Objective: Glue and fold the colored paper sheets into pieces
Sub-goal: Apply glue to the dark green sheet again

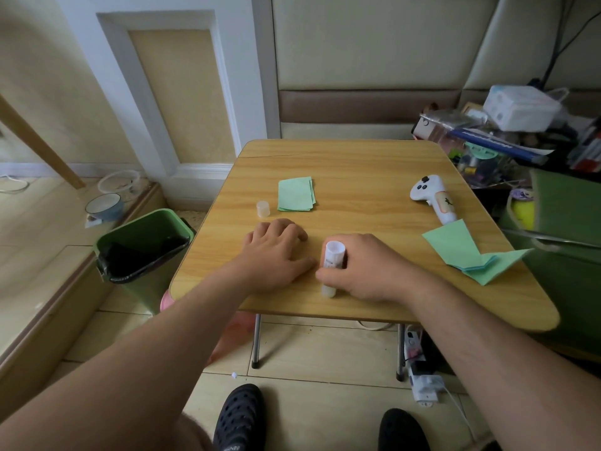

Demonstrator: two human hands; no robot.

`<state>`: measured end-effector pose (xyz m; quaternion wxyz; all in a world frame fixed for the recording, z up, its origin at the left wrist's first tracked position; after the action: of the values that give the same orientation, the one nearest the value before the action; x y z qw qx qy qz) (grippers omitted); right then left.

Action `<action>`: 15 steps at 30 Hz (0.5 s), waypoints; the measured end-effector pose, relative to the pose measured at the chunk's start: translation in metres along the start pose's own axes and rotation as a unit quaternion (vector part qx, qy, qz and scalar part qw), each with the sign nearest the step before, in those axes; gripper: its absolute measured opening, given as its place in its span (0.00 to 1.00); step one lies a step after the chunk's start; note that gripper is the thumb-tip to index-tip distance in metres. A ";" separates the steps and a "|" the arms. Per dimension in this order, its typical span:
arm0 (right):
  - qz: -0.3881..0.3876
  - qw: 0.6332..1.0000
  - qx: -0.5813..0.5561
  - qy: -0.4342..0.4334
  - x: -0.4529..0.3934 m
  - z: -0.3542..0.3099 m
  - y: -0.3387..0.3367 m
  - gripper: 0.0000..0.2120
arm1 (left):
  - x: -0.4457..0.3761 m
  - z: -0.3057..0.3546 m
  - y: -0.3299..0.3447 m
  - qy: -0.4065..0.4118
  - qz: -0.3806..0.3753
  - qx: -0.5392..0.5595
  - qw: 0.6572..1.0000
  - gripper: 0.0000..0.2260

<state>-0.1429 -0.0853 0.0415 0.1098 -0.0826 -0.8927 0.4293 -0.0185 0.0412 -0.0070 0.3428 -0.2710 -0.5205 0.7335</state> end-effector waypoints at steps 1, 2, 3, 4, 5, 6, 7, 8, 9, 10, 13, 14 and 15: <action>0.015 1.000 -0.011 0.009 0.000 0.002 -0.006 0.08 | -0.001 0.000 0.000 0.000 -0.002 -0.002 1.000 0.22; 0.035 0.999 -0.021 0.016 0.000 0.005 -0.012 0.08 | -0.001 0.000 0.000 0.000 -0.004 -0.003 1.000 0.22; 0.053 0.998 -0.028 0.020 0.000 0.007 -0.017 0.08 | -0.001 0.000 0.000 0.000 -0.005 -0.003 1.000 0.22; 0.063 0.997 -0.029 0.024 0.000 0.009 -0.019 0.09 | -0.001 0.000 0.000 0.000 -0.006 -0.004 1.000 0.22; 0.064 0.997 -0.026 0.026 0.000 0.010 -0.019 0.09 | -0.001 0.000 0.000 -0.001 -0.005 -0.004 1.000 0.22; 0.057 0.998 -0.018 0.026 0.000 0.010 -0.016 0.10 | 0.000 0.000 0.000 -0.002 -0.004 -0.003 1.000 0.21; 0.046 0.999 -0.010 0.025 0.000 0.010 -0.012 0.11 | 0.000 0.000 0.000 -0.002 -0.003 -0.002 1.000 0.21; 0.036 0.999 -0.002 0.021 0.000 0.009 -0.006 0.11 | 0.000 0.001 0.000 -0.002 0.000 -0.001 1.000 0.21; 0.030 0.999 0.003 0.016 0.000 0.007 -0.002 0.11 | 0.000 0.001 0.000 -0.002 0.002 -0.001 1.000 0.21; 0.027 1.000 0.004 0.009 0.000 0.004 0.002 0.11 | 0.000 0.001 0.000 -0.001 0.003 -0.001 1.000 0.21; 0.006 1.000 -0.006 -0.003 0.000 -0.001 0.009 0.09 | 0.000 0.000 0.001 -0.001 0.006 0.002 1.000 0.22; 0.000 1.000 -0.011 -0.002 0.001 -0.001 0.009 0.09 | 0.000 0.000 0.001 0.000 0.005 0.002 1.000 0.22; 0.001 1.000 -0.020 0.001 0.001 -0.001 0.006 0.09 | 0.000 -0.001 0.001 0.002 0.003 0.001 1.000 0.22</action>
<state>-0.1430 -0.0807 0.0373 0.1084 -0.0859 -0.9008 0.4116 -0.0186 0.0414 -0.0084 0.3419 -0.2735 -0.5183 0.7346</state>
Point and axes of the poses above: each hand's wrist, its own x-axis away from the middle knuckle, its own y-axis out of the palm, z = x × y, the point moved 5 cm from there along -x, towards the middle knuckle, and after that the axes turned 7 degrees about y, right-handed, at the moved point
